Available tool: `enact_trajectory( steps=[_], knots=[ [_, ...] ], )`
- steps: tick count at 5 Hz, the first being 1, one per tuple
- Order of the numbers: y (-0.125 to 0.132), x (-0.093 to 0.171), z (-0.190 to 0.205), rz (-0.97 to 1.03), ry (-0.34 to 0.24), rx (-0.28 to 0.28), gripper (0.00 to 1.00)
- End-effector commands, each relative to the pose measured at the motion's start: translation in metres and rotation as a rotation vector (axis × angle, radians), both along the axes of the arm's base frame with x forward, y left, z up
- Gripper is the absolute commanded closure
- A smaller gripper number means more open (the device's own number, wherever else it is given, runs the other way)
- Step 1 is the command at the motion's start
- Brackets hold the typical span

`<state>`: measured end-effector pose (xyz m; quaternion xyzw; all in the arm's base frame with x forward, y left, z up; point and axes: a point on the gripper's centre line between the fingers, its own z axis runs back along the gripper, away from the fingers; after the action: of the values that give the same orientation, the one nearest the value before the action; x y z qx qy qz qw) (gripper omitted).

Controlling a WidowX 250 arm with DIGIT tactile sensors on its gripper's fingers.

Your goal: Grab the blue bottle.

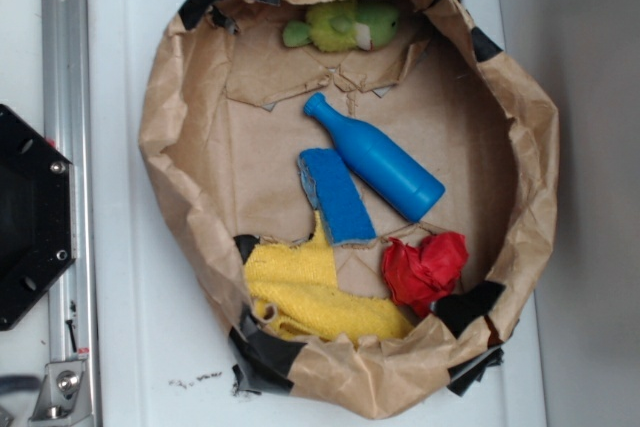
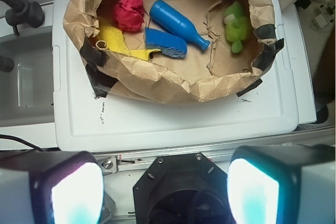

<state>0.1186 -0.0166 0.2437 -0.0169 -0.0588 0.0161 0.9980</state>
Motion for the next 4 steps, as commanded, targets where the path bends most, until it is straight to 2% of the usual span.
enact_trajectory(
  steps=[1,2,3,4],
  knots=[
    [0.000,0.000,0.000,0.000,0.000,0.000,0.00],
    [0.036,0.050,-0.032,-0.014,-0.095,0.095,0.00],
    [0.050,0.094,-0.048,-0.063,-0.104,0.118,0.00],
    [0.059,0.130,-0.082,-0.136,-0.103,0.067,0.00]
  ],
)
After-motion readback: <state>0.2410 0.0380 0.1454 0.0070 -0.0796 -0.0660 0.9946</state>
